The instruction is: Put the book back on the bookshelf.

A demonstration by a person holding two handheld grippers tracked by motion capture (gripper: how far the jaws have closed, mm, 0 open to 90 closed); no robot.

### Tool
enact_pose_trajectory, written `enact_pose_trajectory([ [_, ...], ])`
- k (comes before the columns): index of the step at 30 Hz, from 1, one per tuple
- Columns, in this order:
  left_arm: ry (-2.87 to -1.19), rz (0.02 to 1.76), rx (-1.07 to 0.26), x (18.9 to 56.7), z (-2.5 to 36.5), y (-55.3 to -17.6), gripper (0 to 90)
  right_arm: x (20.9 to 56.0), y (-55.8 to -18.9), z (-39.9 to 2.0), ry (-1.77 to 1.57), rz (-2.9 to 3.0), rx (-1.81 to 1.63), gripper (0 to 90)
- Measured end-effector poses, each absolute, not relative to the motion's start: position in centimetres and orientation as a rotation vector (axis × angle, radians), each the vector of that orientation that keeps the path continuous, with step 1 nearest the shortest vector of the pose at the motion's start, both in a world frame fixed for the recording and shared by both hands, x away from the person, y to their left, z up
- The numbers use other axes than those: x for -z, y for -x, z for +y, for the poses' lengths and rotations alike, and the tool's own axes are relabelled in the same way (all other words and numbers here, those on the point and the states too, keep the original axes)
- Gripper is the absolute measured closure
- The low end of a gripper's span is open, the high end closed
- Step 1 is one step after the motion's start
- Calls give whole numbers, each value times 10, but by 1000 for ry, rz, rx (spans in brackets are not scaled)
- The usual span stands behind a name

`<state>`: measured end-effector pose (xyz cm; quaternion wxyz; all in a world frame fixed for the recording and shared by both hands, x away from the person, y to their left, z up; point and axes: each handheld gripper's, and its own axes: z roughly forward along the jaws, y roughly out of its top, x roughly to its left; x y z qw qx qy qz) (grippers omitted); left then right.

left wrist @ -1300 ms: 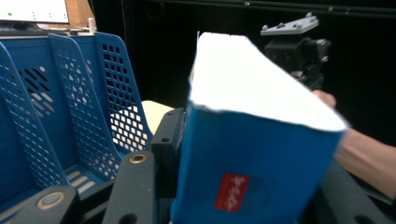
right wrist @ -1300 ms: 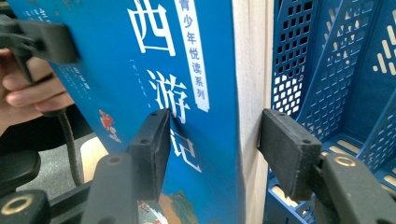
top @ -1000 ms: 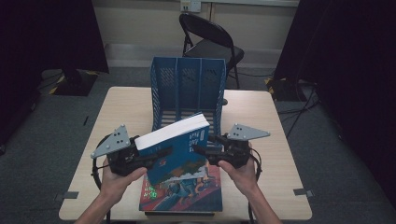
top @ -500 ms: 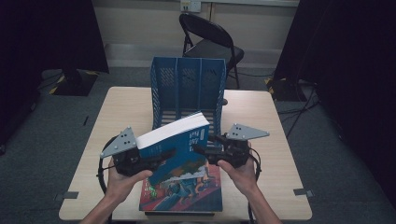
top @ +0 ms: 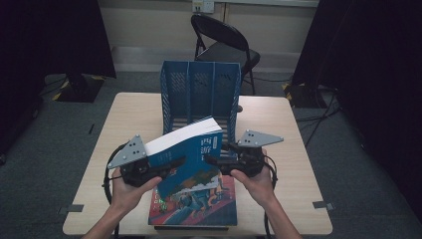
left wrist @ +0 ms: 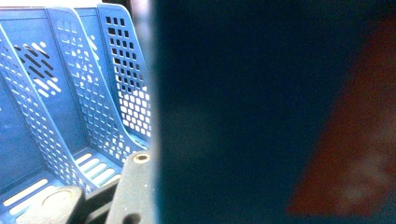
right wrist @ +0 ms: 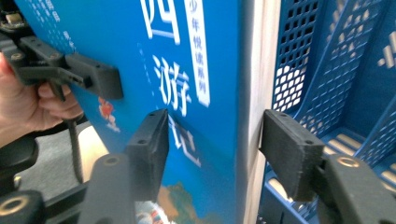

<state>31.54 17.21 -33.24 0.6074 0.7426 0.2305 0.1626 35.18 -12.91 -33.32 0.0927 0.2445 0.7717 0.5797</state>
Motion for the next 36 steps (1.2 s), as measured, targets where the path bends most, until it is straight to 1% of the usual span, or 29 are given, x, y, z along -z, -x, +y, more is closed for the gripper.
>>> enact_pose_trajectory([
  [1,-1703,549,-384,333,173,-315,594,334,-352,-130,-732,2282,-1723,380],
  [3,-1702,574,-398,332,175,-314,600,337,-352,-133,-757,2277,-1701,361],
  [9,-1686,614,-360,332,184,-315,611,345,-347,-152,-815,2265,-1661,352],
  [14,-1684,643,-376,330,187,-311,613,363,-340,-172,-881,2286,-1580,342],
  [19,-1672,671,-355,330,193,-314,614,381,-336,-202,-989,2245,-1505,334],
  [23,-1666,721,-359,329,199,-314,615,396,-333,-217,-1059,2245,-1463,334],
  [26,-1674,731,-358,326,202,-316,616,405,-334,-221,-1094,2253,-1447,334],
  [31,-1645,777,-322,327,211,-318,616,406,-337,-217,-1083,2262,-1446,334],
  [36,-1652,827,-309,322,221,-322,616,407,-339,-215,-1088,2268,-1441,333],
])
